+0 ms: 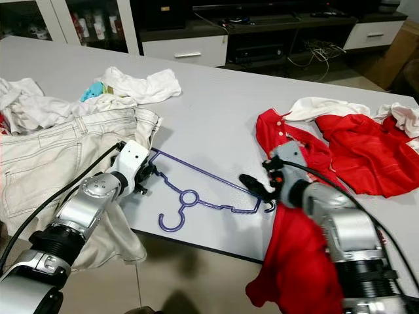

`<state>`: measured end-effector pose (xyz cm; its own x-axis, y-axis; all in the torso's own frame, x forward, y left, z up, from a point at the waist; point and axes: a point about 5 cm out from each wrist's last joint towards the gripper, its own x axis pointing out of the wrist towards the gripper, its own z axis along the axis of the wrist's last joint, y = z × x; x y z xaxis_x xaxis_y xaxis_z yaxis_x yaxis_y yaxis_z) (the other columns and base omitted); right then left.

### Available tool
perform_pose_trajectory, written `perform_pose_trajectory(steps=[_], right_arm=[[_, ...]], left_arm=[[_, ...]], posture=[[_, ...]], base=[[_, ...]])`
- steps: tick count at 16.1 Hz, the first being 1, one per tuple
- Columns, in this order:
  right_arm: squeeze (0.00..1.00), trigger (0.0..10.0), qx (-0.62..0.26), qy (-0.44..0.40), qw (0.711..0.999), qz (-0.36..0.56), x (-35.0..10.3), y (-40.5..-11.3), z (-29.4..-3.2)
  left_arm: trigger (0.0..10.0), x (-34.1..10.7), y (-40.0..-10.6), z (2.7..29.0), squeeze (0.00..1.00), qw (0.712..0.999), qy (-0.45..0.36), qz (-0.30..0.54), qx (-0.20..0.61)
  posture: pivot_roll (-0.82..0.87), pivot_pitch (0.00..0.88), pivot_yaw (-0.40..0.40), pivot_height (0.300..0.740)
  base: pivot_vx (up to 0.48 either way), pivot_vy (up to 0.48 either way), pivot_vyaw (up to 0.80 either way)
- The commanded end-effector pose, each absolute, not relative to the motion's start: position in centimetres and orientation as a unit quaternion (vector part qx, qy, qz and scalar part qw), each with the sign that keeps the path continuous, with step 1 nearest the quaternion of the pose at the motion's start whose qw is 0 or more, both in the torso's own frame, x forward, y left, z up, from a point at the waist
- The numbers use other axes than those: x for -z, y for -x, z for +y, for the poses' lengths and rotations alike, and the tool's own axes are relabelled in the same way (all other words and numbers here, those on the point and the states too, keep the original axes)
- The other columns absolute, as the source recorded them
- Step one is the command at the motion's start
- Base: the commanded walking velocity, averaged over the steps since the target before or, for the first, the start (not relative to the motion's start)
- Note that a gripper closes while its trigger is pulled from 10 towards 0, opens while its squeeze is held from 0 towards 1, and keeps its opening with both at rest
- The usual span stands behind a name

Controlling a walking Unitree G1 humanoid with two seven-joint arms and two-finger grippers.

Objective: Hang hanger

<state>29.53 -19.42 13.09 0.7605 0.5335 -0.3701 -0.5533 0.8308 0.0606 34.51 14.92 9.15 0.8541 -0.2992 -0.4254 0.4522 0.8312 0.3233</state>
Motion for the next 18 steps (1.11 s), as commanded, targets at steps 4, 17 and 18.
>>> perform_pose_trajectory(steps=[4, 17, 18], right_arm=[[0.0, 9.6, -0.315, -0.002, 0.933, 0.174, -13.3, -29.7, -16.5], [0.0, 10.0, -0.297, -0.019, 0.925, 0.235, -9.1, -30.3, -13.1], [0.0, 10.0, -0.296, -0.02, 0.925, 0.238, -8.9, -30.4, -13.0]], left_arm=[[10.0, -9.3, -34.7, 14.6, 0.0, 0.942, -0.207, 0.175, 0.2], [10.0, -9.1, -34.7, 14.0, 0.0, 0.941, -0.203, 0.175, 0.207], [10.0, -9.1, -34.7, 14.0, 0.0, 0.941, -0.203, 0.175, 0.207]], posture=[[-0.07, 0.0, -0.002, 0.74], [-0.06, 0.0, -0.009, 0.74], [-0.06, 0.0, -0.007, 0.74]], base=[[0.0, 0.0, 0.0], [0.0, 0.0, 0.0], [0.0, 0.0, 0.0]])
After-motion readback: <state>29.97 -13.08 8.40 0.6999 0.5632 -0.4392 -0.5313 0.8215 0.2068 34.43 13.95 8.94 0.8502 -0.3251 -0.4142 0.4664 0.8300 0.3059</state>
